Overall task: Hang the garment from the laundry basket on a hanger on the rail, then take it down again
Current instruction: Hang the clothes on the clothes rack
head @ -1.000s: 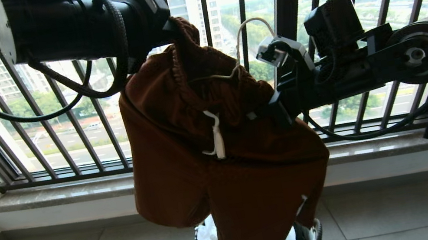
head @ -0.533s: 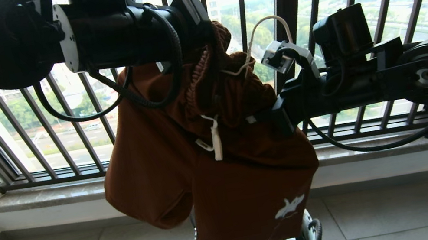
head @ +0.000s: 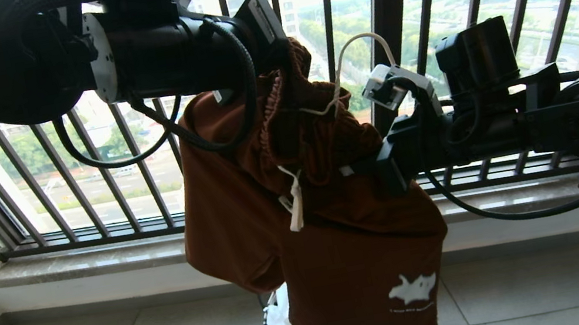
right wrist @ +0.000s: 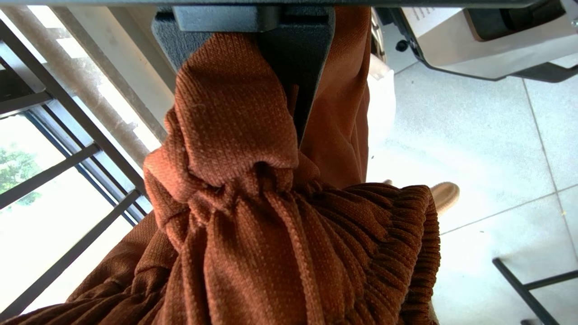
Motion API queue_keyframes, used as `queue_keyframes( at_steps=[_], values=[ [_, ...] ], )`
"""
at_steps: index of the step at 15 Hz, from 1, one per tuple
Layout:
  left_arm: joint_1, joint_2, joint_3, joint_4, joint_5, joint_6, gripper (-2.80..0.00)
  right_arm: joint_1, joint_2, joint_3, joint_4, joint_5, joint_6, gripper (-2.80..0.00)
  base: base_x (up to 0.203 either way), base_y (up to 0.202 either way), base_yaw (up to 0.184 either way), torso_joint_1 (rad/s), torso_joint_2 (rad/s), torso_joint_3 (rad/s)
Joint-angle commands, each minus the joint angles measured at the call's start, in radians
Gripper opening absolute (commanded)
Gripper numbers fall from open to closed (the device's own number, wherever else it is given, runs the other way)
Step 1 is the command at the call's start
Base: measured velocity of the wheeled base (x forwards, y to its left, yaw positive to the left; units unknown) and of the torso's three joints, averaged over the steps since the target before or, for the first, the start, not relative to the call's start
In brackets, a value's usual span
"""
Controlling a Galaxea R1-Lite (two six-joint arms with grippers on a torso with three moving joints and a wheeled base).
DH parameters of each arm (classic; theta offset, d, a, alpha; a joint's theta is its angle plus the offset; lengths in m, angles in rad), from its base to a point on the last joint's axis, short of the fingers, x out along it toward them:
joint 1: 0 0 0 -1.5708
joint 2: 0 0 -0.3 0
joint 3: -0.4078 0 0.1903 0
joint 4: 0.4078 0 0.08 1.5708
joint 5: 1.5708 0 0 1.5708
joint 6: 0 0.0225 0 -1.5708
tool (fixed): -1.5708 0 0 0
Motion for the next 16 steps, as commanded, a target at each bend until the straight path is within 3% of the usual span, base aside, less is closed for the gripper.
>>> queue_keyframes(
  at_steps=[1,6,7,12,16],
  values=[
    [0.004,-0.019,0.003,0.012,0.009,-0.003,-2.80,0.000,-0.001,0.003,-0.001,0.001,-0.004,-2.80,0.000,0.000,0.000,0.000,0.00,0.000],
    [0.029,-0.033,0.003,0.045,0.017,-0.002,-2.80,0.000,0.014,-0.006,-0.003,0.001,-0.005,-2.80,0.000,0.000,0.000,0.000,0.00,0.000],
    [0.029,-0.033,0.003,0.043,0.024,-0.002,0.00,0.000,0.014,-0.006,-0.003,0.001,-0.006,-2.80,0.000,0.000,0.000,0.000,0.00,0.000],
    [0.031,-0.072,0.003,0.095,0.025,0.003,0.00,0.000,0.016,-0.006,-0.003,0.001,-0.006,-2.80,0.000,0.000,0.000,0.000,0.00,0.000],
    [0.029,-0.111,0.003,0.274,0.030,0.056,0.00,0.000,0.022,-0.006,-0.003,-0.002,-0.006,-2.80,0.000,0.000,0.000,0.000,0.00,0.000]
  ],
)
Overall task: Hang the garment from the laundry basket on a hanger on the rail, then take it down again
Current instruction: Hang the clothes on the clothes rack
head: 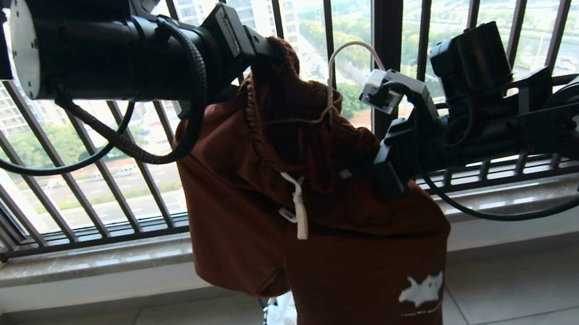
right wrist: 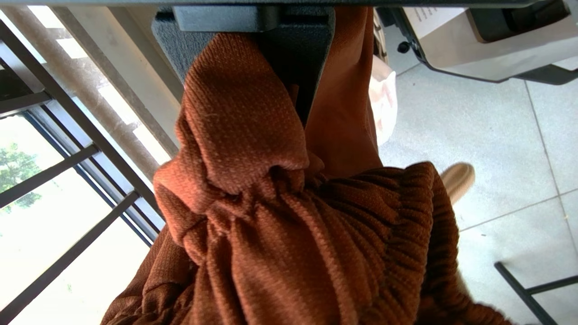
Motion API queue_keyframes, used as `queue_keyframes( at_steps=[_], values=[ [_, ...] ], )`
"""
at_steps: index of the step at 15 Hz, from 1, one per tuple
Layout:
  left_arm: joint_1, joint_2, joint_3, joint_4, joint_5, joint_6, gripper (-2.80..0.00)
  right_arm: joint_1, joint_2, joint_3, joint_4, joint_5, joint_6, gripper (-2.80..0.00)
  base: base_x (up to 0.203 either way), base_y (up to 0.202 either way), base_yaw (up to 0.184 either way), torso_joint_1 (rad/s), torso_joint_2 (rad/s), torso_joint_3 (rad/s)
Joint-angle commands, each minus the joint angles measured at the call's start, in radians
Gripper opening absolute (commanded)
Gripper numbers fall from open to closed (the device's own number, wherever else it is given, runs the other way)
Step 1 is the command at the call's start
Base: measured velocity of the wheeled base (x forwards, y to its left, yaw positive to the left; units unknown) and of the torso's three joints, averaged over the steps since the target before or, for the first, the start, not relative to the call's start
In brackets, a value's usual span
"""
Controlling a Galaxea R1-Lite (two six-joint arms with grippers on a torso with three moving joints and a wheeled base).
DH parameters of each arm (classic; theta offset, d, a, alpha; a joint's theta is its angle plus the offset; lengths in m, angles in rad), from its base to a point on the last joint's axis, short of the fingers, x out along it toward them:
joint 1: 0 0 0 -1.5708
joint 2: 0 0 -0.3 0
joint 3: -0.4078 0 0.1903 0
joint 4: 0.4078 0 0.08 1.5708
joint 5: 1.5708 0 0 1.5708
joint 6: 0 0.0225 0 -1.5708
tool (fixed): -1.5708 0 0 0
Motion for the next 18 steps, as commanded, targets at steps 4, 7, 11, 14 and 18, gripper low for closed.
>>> queue_keyframes(
  at_steps=[4,7,11,14,18],
  values=[
    [0.001,-0.043,0.000,0.140,0.083,0.139,0.00,0.000,0.014,0.000,-0.001,0.001,-0.005,-2.80,0.000,0.000,0.000,0.000,0.00,0.000],
    [0.000,-0.048,-0.004,0.199,0.141,0.232,0.00,0.000,0.018,0.000,-0.001,0.001,-0.005,-2.80,0.000,0.000,0.000,0.000,0.00,0.000],
    [0.001,-0.067,-0.008,0.270,0.196,0.283,0.00,0.000,0.018,0.000,-0.001,0.001,-0.005,-2.80,0.000,0.000,0.000,0.000,0.00,0.000],
    [0.050,-0.094,-0.008,0.270,0.198,0.287,0.00,0.000,0.017,0.000,-0.001,0.001,-0.005,-2.80,0.000,0.000,0.000,0.000,0.00,0.000],
    [0.087,-0.127,-0.008,0.268,0.200,0.295,-2.80,0.000,0.018,0.003,-0.001,0.001,-0.006,-2.80,0.000,0.000,0.000,0.000,0.00,0.000]
  ],
)
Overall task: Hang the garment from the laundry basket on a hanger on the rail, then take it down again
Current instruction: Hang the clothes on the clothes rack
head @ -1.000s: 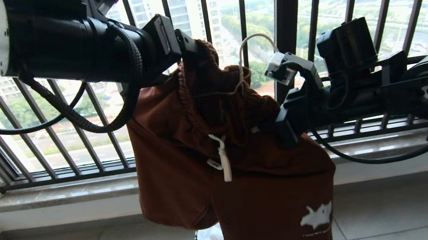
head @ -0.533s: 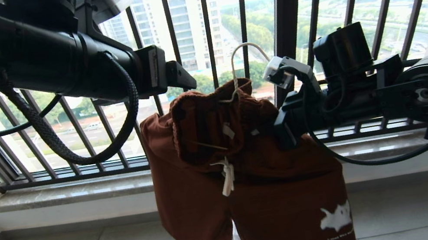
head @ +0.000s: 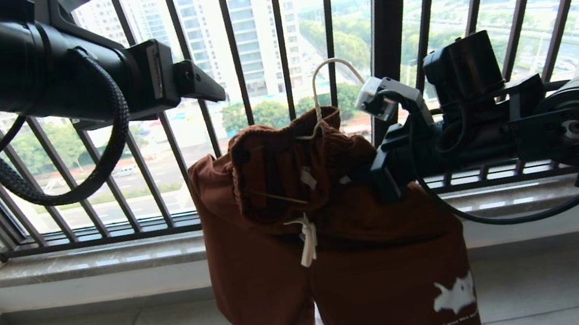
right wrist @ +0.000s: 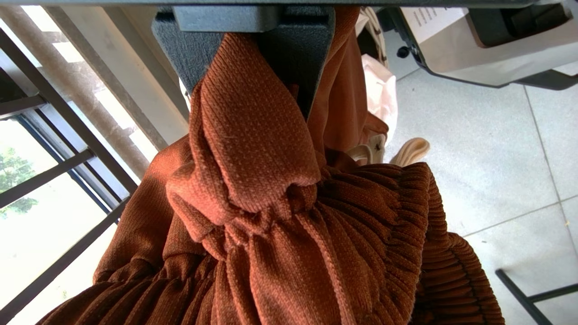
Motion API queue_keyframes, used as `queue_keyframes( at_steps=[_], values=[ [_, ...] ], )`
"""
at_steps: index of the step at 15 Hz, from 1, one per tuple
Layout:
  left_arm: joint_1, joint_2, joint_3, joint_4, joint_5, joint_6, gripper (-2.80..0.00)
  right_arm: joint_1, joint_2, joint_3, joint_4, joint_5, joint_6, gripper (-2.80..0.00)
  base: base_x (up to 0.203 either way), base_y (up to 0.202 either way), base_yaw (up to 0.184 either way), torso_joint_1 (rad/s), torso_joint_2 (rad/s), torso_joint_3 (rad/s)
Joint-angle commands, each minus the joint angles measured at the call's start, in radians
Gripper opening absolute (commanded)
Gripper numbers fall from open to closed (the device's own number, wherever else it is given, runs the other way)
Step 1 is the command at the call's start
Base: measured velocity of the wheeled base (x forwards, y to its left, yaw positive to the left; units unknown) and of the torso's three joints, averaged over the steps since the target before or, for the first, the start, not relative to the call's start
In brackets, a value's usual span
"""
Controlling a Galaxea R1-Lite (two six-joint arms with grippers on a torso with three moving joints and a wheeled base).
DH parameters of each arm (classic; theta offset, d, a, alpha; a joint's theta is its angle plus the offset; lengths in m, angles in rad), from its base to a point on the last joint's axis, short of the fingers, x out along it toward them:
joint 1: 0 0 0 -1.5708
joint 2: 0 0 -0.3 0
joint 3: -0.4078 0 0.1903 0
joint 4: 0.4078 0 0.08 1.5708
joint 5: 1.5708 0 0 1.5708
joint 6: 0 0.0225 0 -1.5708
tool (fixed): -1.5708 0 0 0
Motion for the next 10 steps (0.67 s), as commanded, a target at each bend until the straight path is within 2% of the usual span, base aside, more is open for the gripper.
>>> queue_keyframes(
  at_steps=[1,7,10],
  values=[
    [0.008,-0.022,0.002,0.004,-0.001,0.003,-2.80,0.000,0.000,0.001,-0.001,0.003,-0.002,-2.80,0.000,0.000,0.000,0.000,0.00,0.000],
    [-0.006,-0.005,0.004,0.006,-0.022,0.014,-2.80,0.002,0.001,0.001,-0.001,0.004,-0.002,-2.80,0.000,0.000,0.000,0.000,0.00,0.000],
    [0.026,-0.004,0.011,0.012,-0.022,0.094,-2.80,0.002,0.001,0.001,-0.001,0.004,-0.002,-2.80,0.000,0.000,0.000,0.000,0.00,0.000]
  ],
)
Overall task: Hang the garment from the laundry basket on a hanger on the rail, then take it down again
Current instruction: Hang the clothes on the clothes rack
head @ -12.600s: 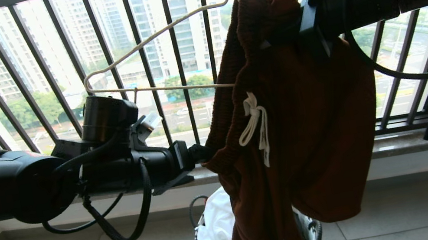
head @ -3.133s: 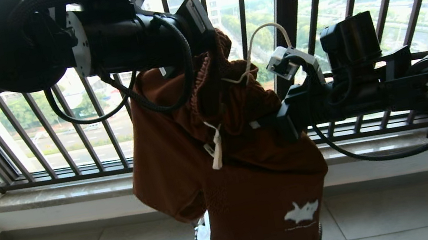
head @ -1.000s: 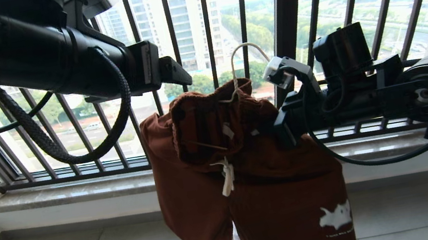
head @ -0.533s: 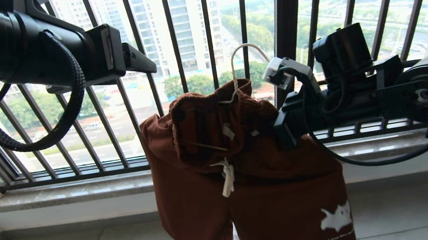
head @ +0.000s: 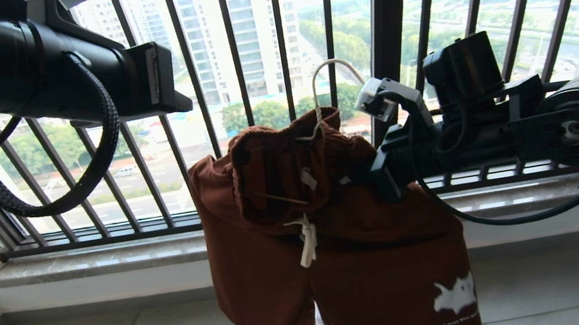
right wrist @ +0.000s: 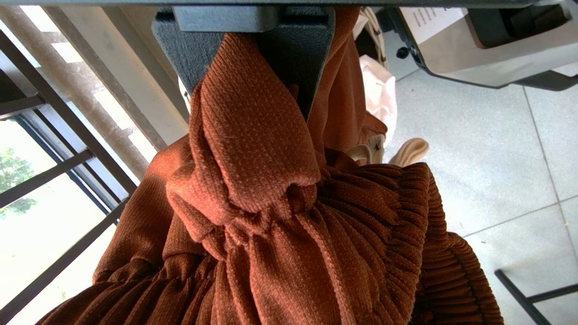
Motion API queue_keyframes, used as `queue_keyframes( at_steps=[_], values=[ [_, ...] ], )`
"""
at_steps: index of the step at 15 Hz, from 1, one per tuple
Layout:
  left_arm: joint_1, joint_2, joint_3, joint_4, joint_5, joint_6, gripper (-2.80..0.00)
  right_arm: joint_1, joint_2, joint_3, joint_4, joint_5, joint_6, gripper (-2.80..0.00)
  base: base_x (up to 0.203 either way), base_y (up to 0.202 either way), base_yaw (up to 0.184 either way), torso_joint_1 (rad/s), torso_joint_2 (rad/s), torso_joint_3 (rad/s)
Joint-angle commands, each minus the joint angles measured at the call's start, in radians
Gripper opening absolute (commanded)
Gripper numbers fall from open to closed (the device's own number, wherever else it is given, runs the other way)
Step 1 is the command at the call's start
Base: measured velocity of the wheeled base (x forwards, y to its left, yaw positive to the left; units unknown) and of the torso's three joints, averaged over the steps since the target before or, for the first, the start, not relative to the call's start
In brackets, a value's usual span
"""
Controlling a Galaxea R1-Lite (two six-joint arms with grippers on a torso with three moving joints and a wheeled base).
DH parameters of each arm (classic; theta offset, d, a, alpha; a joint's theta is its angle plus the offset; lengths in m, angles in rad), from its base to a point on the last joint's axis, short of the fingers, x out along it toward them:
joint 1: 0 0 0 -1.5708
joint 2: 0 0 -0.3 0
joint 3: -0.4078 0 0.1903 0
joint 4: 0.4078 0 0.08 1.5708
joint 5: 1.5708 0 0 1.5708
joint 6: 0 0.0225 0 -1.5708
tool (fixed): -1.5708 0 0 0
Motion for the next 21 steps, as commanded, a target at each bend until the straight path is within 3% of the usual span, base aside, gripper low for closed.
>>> queue_keyframes(
  at_steps=[1,3,7,8,12,17,20,21],
  values=[
    [0.032,-0.003,0.004,0.005,0.000,0.042,-2.80,0.001,0.001,0.000,-0.001,0.002,-0.002,-2.80,0.000,0.000,0.000,0.000,0.00,0.000],
    [0.034,-0.024,0.011,0.006,-0.019,0.050,-2.80,0.001,0.001,0.000,-0.001,0.002,-0.002,-2.80,0.000,0.000,0.000,0.000,0.00,0.000],
    [0.010,-0.079,0.077,-0.001,-0.246,0.049,-2.80,0.003,0.001,0.000,-0.001,0.004,-0.001,-2.80,0.000,0.000,0.000,0.000,0.00,0.000],
    [0.009,-0.073,0.076,-0.005,-0.275,0.051,-2.80,0.003,0.001,0.000,-0.001,0.004,-0.001,-2.80,0.000,0.000,0.000,0.000,0.00,0.000],
    [-0.001,-0.061,0.079,-0.050,-0.357,0.050,-2.80,0.007,0.001,0.000,-0.001,0.004,-0.001,-2.80,0.000,0.000,0.000,0.000,0.00,0.000],
    [-0.003,-0.061,0.079,-0.055,-0.375,0.060,-2.80,0.015,0.003,0.000,-0.001,0.004,-0.001,-2.80,0.000,0.000,0.000,0.000,0.00,0.000],
    [-0.006,-0.067,0.091,-0.060,-0.508,0.070,-2.80,0.017,0.001,0.000,-0.001,0.004,-0.001,-2.80,0.000,0.000,0.000,0.000,0.00,0.000],
    [-0.002,-0.068,0.102,-0.068,-0.526,0.103,-2.80,0.017,0.001,0.000,-0.001,0.004,-0.001,-2.80,0.000,0.000,0.000,0.000,0.00,0.000]
  ],
)
